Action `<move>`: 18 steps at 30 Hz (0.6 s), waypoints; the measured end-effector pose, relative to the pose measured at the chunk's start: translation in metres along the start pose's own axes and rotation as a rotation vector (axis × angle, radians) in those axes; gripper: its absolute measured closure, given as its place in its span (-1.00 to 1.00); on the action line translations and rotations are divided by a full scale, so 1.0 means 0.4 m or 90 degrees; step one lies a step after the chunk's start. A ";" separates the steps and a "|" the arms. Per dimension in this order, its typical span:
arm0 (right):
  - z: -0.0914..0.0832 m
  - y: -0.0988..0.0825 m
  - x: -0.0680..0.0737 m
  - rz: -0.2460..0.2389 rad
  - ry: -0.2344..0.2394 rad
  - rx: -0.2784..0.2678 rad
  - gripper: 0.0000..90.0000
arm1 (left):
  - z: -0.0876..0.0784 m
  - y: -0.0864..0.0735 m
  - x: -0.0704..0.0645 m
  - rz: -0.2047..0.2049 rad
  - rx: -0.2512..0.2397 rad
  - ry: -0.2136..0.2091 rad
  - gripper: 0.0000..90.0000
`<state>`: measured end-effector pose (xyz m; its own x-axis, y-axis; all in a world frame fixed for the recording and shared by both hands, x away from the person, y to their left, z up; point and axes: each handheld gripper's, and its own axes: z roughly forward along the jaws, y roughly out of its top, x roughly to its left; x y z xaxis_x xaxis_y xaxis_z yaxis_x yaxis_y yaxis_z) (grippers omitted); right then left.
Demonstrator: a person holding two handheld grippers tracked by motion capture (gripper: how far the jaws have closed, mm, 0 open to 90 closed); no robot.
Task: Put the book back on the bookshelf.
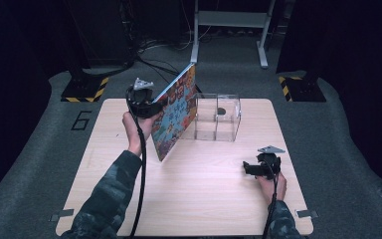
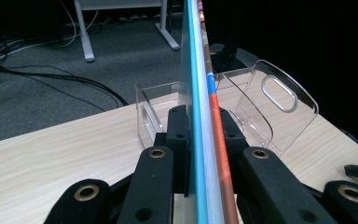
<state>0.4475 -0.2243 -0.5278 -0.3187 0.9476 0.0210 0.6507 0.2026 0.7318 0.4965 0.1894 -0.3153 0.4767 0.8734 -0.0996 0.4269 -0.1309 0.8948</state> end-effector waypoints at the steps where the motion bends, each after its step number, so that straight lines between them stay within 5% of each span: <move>1: 0.000 0.000 0.000 0.000 0.000 0.000 -0.83 | 0.002 -0.004 -0.003 -0.010 -0.005 0.003 0.78; 18: 0.001 -0.001 0.001 0.002 -0.007 -0.008 -0.81 | 0.020 -0.034 0.000 -0.052 -0.042 0.015 0.77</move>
<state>0.4474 -0.2239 -0.5284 -0.3096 0.9507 0.0159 0.6425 0.1969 0.7405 0.4967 0.1873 -0.3310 0.4238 0.8907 -0.1645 0.4123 -0.0280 0.9106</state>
